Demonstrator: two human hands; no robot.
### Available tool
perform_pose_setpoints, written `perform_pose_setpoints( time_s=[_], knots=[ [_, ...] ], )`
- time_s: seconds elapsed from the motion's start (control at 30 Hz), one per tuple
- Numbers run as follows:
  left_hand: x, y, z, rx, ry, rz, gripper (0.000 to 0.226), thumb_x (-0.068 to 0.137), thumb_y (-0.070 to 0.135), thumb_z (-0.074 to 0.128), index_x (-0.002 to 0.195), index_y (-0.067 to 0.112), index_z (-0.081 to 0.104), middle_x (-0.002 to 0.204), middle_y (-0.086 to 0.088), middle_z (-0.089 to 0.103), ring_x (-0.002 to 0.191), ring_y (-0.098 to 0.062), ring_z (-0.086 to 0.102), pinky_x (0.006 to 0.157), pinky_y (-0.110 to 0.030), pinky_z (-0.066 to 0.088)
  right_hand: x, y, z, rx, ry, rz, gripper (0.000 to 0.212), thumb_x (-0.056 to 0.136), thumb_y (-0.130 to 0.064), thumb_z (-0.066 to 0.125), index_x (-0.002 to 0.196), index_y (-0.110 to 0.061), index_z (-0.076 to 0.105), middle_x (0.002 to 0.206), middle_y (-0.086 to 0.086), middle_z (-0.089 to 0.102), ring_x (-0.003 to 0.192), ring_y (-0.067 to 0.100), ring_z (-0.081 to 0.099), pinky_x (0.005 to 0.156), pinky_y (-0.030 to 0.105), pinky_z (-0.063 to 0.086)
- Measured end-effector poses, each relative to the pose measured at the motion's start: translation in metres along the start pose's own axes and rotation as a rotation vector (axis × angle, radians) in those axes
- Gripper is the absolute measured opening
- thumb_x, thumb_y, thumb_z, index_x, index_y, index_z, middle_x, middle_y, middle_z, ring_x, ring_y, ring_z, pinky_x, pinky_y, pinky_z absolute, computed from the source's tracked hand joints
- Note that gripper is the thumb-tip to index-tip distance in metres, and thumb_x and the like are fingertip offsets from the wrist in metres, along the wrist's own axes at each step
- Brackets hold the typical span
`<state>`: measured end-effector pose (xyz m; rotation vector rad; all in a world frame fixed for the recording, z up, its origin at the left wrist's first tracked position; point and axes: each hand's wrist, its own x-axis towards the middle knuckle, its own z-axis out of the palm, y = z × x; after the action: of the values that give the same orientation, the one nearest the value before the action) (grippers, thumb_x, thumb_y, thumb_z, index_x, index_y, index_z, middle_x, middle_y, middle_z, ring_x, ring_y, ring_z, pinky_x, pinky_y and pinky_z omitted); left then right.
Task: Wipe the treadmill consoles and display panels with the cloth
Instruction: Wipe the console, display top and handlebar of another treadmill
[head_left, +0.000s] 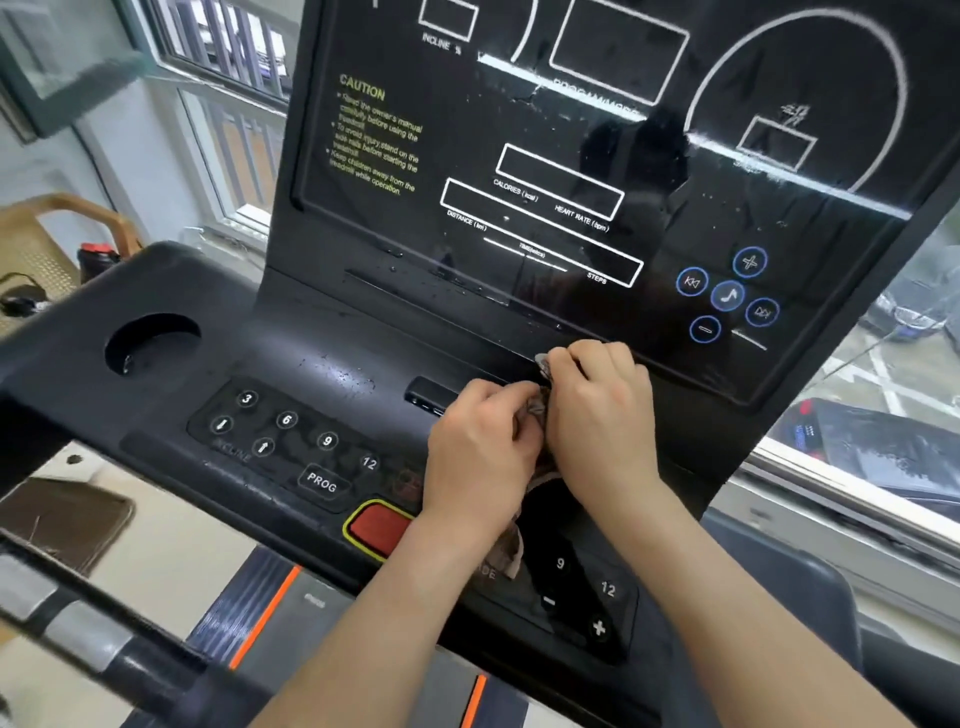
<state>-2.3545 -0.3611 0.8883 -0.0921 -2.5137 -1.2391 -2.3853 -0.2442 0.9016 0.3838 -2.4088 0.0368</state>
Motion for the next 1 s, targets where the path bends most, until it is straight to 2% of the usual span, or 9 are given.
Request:
perform_pose_setpoints(
  time_s=[0.07, 0.13, 0.2, 0.3, 0.47, 0.63, 0.73, 0.9, 1.0],
  knots=[
    [0.012, -0.004, -0.011, -0.024, 0.035, -0.058, 0.027, 0.086, 0.021, 0.065, 0.112, 0.024, 0.07, 0.097, 0.003, 0.066, 0.088, -0.014, 0.06, 0.074, -0.016, 0.038, 0.009, -0.008, 0.004, -0.001, -0.028, -0.029, 0.011, 0.087, -0.01, 0.055, 0.085, -0.006, 0.065, 0.081, 0.008, 0.059, 0.075, 0.029, 0.052, 0.06, 0.037, 0.036],
    [0.022, -0.009, -0.022, -0.054, 0.044, -0.128, 0.024, 0.087, 0.026, 0.062, 0.111, 0.026, 0.068, 0.098, 0.006, 0.067, 0.091, -0.013, 0.06, 0.079, -0.021, 0.043, 0.018, -0.018, 0.007, 0.014, -0.049, -0.05, 0.005, 0.081, -0.003, 0.062, 0.083, -0.004, 0.065, 0.08, 0.009, 0.059, 0.073, 0.03, 0.052, 0.06, 0.037, 0.039],
    [0.029, -0.016, -0.033, -0.087, 0.067, -0.203, 0.019, 0.087, 0.029, 0.062, 0.105, 0.028, 0.066, 0.091, 0.009, 0.068, 0.087, -0.011, 0.061, 0.078, -0.03, 0.049, 0.029, -0.031, 0.012, 0.023, -0.058, -0.067, 0.012, 0.08, -0.003, 0.055, 0.084, -0.003, 0.067, 0.079, 0.01, 0.06, 0.072, 0.029, 0.053, 0.059, 0.037, 0.042],
    [0.039, -0.028, -0.05, -0.088, 0.106, -0.283, 0.011, 0.086, 0.033, 0.062, 0.096, 0.028, 0.063, 0.076, 0.012, 0.063, 0.075, -0.009, 0.059, 0.069, -0.03, 0.049, 0.046, -0.053, 0.02, 0.051, -0.053, -0.095, 0.029, 0.086, -0.008, 0.039, 0.083, -0.002, 0.068, 0.077, 0.01, 0.06, 0.07, 0.028, 0.052, 0.058, 0.036, 0.044],
    [0.061, -0.063, -0.081, -0.071, 0.185, -0.334, 0.008, 0.087, 0.033, 0.063, 0.093, 0.028, 0.066, 0.07, 0.016, 0.059, 0.074, -0.01, 0.058, 0.068, -0.028, 0.046, 0.084, -0.096, 0.04, 0.061, -0.106, -0.135, 0.007, 0.08, -0.005, 0.061, 0.08, -0.003, 0.067, 0.077, 0.01, 0.06, 0.071, 0.03, 0.054, 0.057, 0.035, 0.04],
    [0.082, -0.1, -0.11, -0.039, 0.291, -0.368, 0.017, 0.088, 0.031, 0.062, 0.102, 0.028, 0.07, 0.089, 0.008, 0.063, 0.085, -0.013, 0.058, 0.071, -0.027, 0.042, 0.116, -0.144, 0.057, 0.043, -0.255, -0.136, 0.027, 0.09, -0.015, 0.044, 0.104, -0.012, 0.067, 0.104, 0.006, 0.057, 0.096, 0.028, 0.05, 0.072, 0.038, 0.039],
    [0.089, -0.114, -0.118, -0.029, 0.317, -0.399, 0.015, 0.089, 0.033, 0.061, 0.102, 0.03, 0.069, 0.097, 0.002, 0.062, 0.087, -0.014, 0.057, 0.07, -0.024, 0.036, 0.115, -0.16, 0.066, 0.078, -0.348, -0.159, 0.028, 0.085, -0.015, 0.065, 0.112, -0.019, 0.062, 0.115, 0.003, 0.05, 0.108, 0.026, 0.043, 0.081, 0.036, 0.036],
    [0.085, -0.102, -0.113, -0.086, 0.353, -0.31, 0.018, 0.088, 0.023, 0.062, 0.104, 0.029, 0.069, 0.1, 0.007, 0.059, 0.086, -0.008, 0.054, 0.072, -0.012, 0.036, 0.103, -0.145, 0.065, 0.123, -0.114, -0.11, 0.025, 0.082, -0.014, 0.068, 0.107, -0.017, 0.069, 0.102, 0.003, 0.058, 0.096, 0.024, 0.047, 0.07, 0.035, 0.036],
    [0.092, -0.078, -0.104, -0.124, 0.411, -0.187, 0.021, 0.089, 0.018, 0.062, 0.107, 0.023, 0.069, 0.107, 0.006, 0.055, 0.088, -0.002, 0.048, 0.075, -0.002, 0.032, 0.104, -0.123, 0.056, 0.111, -0.012, -0.042, 0.015, 0.08, -0.005, 0.066, 0.091, -0.014, 0.069, 0.095, 0.004, 0.055, 0.089, 0.024, 0.042, 0.065, 0.034, 0.034]
  ],
)
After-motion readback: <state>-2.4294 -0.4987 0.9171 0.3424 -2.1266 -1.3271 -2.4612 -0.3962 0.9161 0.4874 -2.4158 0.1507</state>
